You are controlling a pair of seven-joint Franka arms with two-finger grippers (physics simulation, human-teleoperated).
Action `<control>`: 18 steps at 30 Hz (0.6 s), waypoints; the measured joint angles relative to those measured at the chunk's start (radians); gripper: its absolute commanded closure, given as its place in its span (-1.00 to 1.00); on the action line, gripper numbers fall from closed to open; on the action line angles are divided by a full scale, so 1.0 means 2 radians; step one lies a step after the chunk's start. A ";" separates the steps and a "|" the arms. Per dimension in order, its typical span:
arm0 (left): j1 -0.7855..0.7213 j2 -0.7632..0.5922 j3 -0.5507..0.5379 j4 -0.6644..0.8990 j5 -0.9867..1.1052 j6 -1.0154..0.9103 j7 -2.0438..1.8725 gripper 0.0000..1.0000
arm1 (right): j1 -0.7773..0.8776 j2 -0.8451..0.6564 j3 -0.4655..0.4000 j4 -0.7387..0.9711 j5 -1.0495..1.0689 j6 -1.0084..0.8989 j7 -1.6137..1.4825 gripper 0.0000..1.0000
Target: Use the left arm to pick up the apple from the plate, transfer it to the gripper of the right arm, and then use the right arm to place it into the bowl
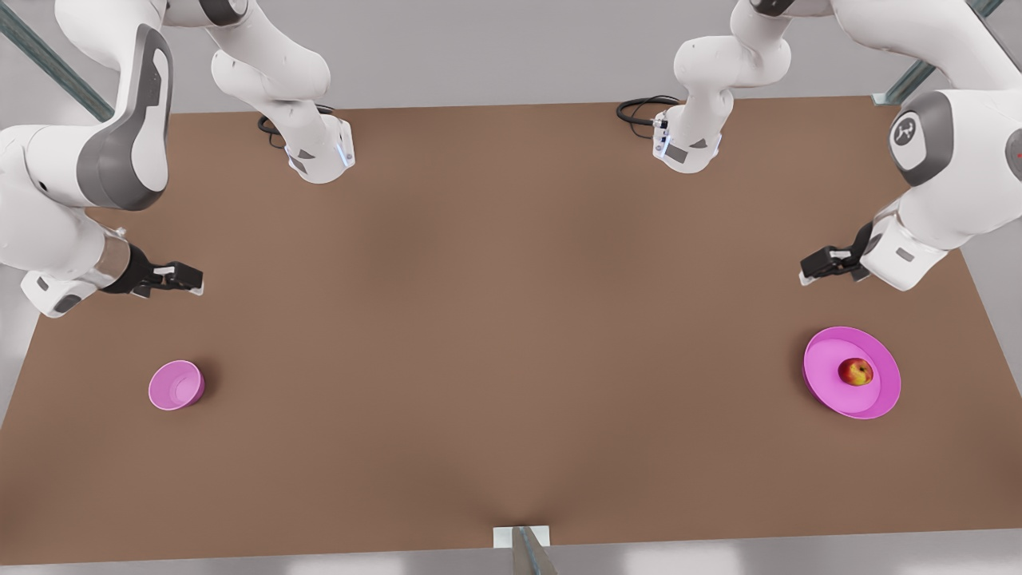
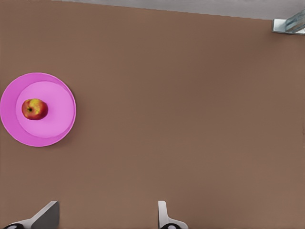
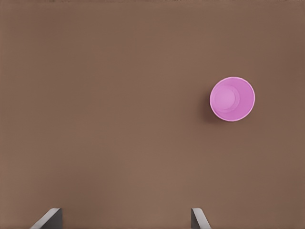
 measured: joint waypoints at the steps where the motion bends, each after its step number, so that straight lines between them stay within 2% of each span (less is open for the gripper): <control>1: 0.001 0.003 0.000 0.000 0.001 0.002 0.001 -1.00 | 0.000 0.000 0.001 0.000 0.000 0.001 -0.001 -1.00; 5: 0.046 0.077 0.001 0.000 0.017 0.041 0.008 -1.00 | 0.001 0.001 0.002 0.001 0.000 0.004 -0.005 -1.00; 10: 0.104 0.178 0.001 -0.003 0.016 0.145 0.023 -1.00 | -0.001 0.004 0.002 0.001 0.000 0.005 -0.008 -1.00; 18: 0.172 0.239 0.001 -0.032 -0.011 0.278 0.079 -1.00 | -0.001 0.007 0.001 0.001 0.000 0.007 -0.012 -1.00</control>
